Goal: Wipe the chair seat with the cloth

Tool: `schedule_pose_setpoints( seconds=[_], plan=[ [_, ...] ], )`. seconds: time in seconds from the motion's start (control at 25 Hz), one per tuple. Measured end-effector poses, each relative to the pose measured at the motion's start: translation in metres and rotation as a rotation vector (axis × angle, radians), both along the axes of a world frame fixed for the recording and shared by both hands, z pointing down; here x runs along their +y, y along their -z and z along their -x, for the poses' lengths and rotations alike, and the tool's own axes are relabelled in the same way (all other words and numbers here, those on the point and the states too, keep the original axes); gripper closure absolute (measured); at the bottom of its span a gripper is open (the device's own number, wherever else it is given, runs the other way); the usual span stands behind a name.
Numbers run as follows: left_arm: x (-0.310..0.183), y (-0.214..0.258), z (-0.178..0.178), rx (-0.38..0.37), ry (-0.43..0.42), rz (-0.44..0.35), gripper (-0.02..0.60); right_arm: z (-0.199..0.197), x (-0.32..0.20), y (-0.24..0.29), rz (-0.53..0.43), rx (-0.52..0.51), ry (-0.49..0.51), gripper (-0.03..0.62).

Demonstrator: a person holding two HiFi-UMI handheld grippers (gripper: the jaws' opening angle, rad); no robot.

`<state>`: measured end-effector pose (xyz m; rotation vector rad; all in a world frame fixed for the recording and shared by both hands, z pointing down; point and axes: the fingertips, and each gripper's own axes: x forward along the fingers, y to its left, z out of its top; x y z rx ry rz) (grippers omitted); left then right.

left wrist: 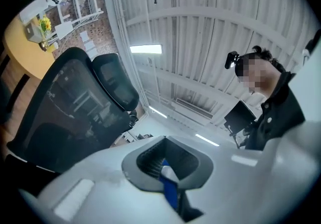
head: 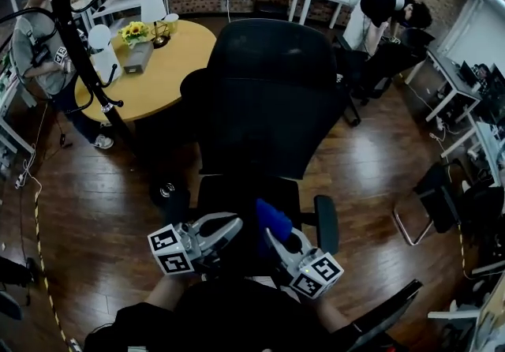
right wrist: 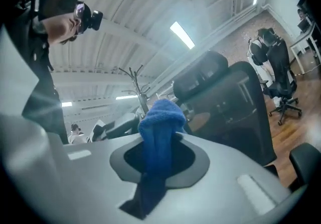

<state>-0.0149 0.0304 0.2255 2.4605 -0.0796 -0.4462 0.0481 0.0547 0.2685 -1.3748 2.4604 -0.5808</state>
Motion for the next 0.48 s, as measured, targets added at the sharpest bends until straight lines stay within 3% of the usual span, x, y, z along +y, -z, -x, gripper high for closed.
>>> schedule_pose_setpoints(
  seconds=[0.2,0.48],
  plan=[
    [0.003,0.014,0.006,0.041,0.007,-0.047,0.581,0.003,-0.003,0.023,-0.095,-0.01,-0.023,0.533],
    [-0.002,0.018,0.002,0.044,-0.008,-0.075,0.581,-0.002,-0.009,0.018,-0.099,-0.022,-0.043,0.534]
  ],
)
